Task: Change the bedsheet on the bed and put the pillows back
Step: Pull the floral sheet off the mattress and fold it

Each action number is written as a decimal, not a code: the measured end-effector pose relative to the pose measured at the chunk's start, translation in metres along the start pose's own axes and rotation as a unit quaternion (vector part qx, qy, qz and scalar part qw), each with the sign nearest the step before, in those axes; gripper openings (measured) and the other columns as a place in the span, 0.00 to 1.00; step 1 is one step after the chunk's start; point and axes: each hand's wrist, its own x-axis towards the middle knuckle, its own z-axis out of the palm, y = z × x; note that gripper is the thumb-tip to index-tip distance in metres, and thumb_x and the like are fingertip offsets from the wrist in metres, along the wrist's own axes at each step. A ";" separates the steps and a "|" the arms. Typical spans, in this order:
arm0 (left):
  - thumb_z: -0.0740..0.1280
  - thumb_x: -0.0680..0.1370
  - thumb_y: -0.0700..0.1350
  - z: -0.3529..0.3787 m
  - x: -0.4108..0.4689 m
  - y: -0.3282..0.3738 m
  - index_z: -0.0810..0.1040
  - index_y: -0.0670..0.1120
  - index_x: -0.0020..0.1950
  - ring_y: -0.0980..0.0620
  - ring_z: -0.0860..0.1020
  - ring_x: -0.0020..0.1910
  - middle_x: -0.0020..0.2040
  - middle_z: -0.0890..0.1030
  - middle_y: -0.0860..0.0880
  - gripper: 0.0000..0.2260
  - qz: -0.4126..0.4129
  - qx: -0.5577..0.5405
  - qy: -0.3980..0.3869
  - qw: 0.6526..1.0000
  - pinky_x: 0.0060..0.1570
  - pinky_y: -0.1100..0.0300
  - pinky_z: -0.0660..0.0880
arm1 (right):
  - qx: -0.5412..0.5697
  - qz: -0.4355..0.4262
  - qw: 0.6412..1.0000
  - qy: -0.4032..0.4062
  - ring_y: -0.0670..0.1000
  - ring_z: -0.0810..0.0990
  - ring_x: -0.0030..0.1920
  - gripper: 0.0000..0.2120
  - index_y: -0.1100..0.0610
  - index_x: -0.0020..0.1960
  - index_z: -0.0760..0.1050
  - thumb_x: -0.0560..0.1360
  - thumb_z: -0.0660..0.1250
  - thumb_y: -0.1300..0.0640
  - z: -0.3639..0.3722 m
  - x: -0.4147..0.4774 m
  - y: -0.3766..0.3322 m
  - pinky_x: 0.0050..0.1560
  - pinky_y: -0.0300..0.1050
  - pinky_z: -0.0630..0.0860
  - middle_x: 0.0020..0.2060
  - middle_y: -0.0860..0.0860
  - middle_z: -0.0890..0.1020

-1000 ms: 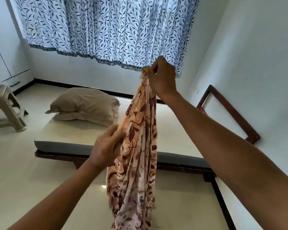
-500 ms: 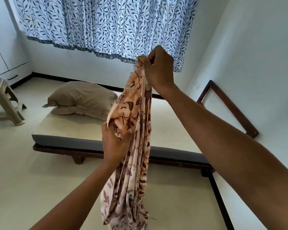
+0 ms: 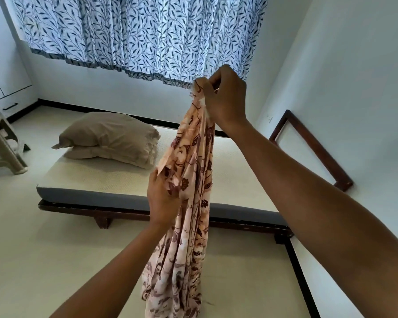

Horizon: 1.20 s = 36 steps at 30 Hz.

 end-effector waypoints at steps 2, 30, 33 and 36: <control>0.76 0.71 0.33 -0.011 0.009 -0.016 0.75 0.47 0.70 0.55 0.73 0.65 0.67 0.73 0.53 0.29 0.000 0.048 -0.005 0.999 0.66 0.50 0.76 | -0.015 0.015 1.000 -0.004 0.42 0.72 0.33 0.11 0.62 0.43 0.76 0.77 0.72 0.55 -0.007 0.000 0.016 0.38 0.33 0.67 0.34 0.48 0.76; 0.78 0.70 0.37 -0.049 0.070 -0.013 0.75 0.48 0.72 0.50 0.76 0.67 0.72 0.74 0.53 0.31 0.103 0.123 -0.205 0.966 0.66 0.62 0.73 | -0.036 0.265 0.964 0.002 0.44 0.72 0.36 0.10 0.58 0.46 0.74 0.79 0.71 0.53 -0.026 -0.049 0.143 0.39 0.41 0.66 0.40 0.50 0.77; 0.78 0.70 0.35 -0.055 0.074 -0.012 0.79 0.46 0.68 0.54 0.79 0.61 0.62 0.78 0.57 0.27 0.103 0.127 -0.202 0.966 0.60 0.69 0.74 | -0.030 0.222 0.975 -0.002 0.44 0.72 0.36 0.09 0.57 0.47 0.73 0.79 0.70 0.54 -0.027 -0.044 0.134 0.37 0.34 0.66 0.41 0.50 0.78; 0.78 0.70 0.37 -0.060 0.080 -0.018 0.79 0.47 0.68 0.53 0.79 0.61 0.68 0.79 0.52 0.26 0.116 0.148 -0.183 0.965 0.62 0.52 0.78 | -0.029 0.177 0.984 -0.015 0.43 0.73 0.37 0.09 0.56 0.46 0.73 0.79 0.70 0.53 -0.029 -0.036 0.126 0.36 0.26 0.67 0.39 0.49 0.78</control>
